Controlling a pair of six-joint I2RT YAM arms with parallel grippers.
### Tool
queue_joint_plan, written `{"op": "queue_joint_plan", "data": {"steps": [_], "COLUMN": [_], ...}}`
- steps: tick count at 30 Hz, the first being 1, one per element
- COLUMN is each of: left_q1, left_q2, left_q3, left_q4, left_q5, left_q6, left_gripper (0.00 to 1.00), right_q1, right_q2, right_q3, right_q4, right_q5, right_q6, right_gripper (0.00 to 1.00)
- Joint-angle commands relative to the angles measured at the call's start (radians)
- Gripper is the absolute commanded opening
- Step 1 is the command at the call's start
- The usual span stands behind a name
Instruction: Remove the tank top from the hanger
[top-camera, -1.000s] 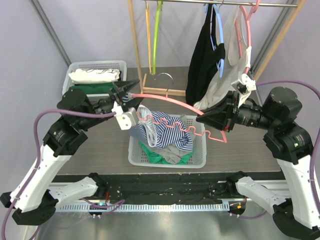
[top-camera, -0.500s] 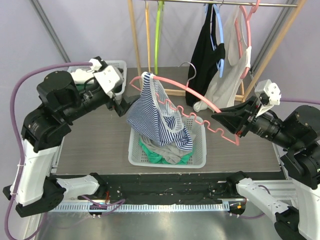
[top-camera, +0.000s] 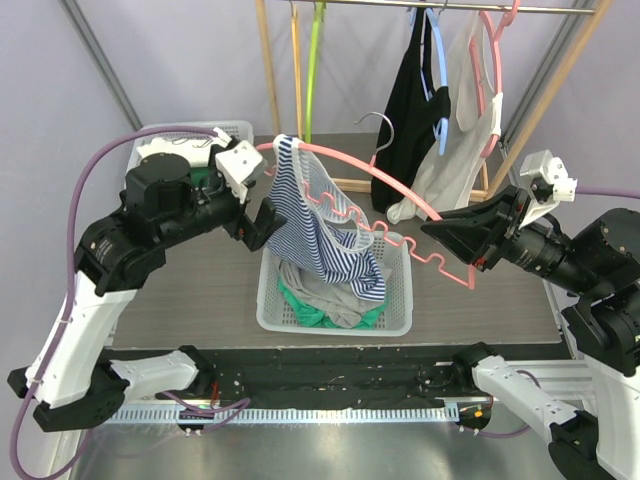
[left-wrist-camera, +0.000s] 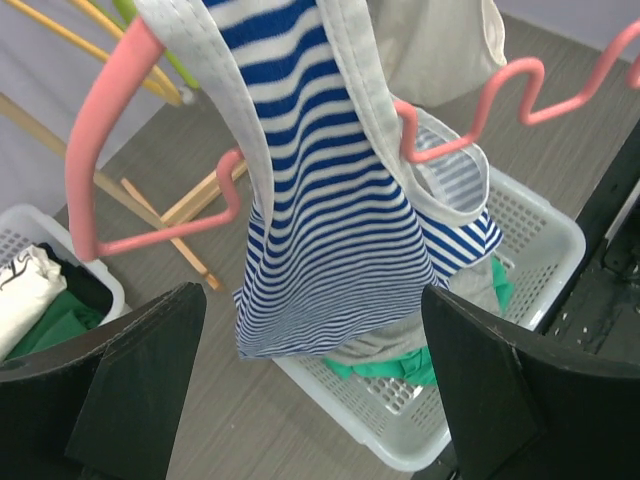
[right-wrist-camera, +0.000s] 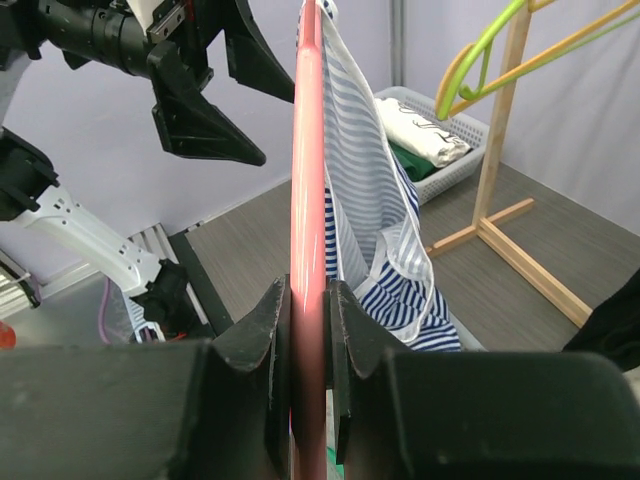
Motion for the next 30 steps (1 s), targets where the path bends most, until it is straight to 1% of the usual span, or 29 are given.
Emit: {"op": "queue_joint_plan", "data": {"steps": [1, 8, 10, 12, 13, 14, 15, 17, 21, 25, 27, 28, 29, 30], "left_q1": [-0.002, -0.002, -0.002, -0.002, -0.002, -0.002, -0.002, -0.002, -0.002, -0.002, -0.002, -0.002, -0.002, -0.002], "left_q2": [-0.032, -0.034, -0.031, -0.017, -0.009, -0.002, 0.021, 0.041, 0.08, 0.098, 0.101, 0.101, 0.103, 0.103], "left_q3": [0.011, 0.023, 0.021, 0.024, 0.028, 0.04, 0.047, 0.081, 0.127, 0.135, 0.132, 0.133, 0.133, 0.136], "left_q4": [0.128, 0.159, 0.174, 0.183, 0.189, 0.191, 0.193, 0.196, 0.199, 0.209, 0.209, 0.212, 0.213, 0.213], "left_q5": [-0.027, -0.066, -0.085, -0.093, -0.088, -0.085, -0.08, -0.056, -0.027, -0.033, -0.039, -0.039, -0.04, -0.037], "left_q6": [-0.066, -0.071, -0.078, -0.086, -0.094, -0.1, -0.106, -0.117, -0.127, -0.129, -0.117, -0.114, -0.109, -0.103], "left_gripper": [0.93, 0.93, 0.91, 0.83, 0.77, 0.66, 0.63, 0.63, 0.69, 0.68, 0.61, 0.54, 0.38, 0.3], "right_q1": [0.001, 0.001, 0.001, 0.001, 0.001, 0.001, 0.001, 0.001, 0.001, 0.001, 0.001, 0.001, 0.001, 0.002], "right_q2": [0.02, 0.028, 0.029, 0.029, 0.028, 0.028, 0.029, 0.031, 0.029, 0.029, 0.029, 0.031, 0.029, 0.029], "right_q3": [0.066, 0.075, 0.074, 0.071, 0.065, 0.06, 0.058, 0.052, 0.043, 0.031, 0.028, 0.026, 0.025, 0.022], "right_q4": [0.134, 0.111, 0.105, 0.102, 0.105, 0.105, 0.103, 0.096, 0.088, 0.088, 0.085, 0.079, 0.077, 0.073], "right_q5": [-0.038, -0.044, -0.045, -0.052, -0.056, -0.058, -0.061, -0.062, -0.067, -0.075, -0.076, -0.075, -0.073, -0.073], "right_q6": [0.045, 0.041, 0.038, 0.041, 0.042, 0.042, 0.044, 0.038, 0.033, 0.027, 0.021, 0.016, 0.013, 0.009], "right_gripper": [0.01, 0.01, 0.01, 0.01, 0.01, 0.01, 0.01, 0.01, 0.01, 0.01, 0.01, 0.01, 0.01, 0.01]}}
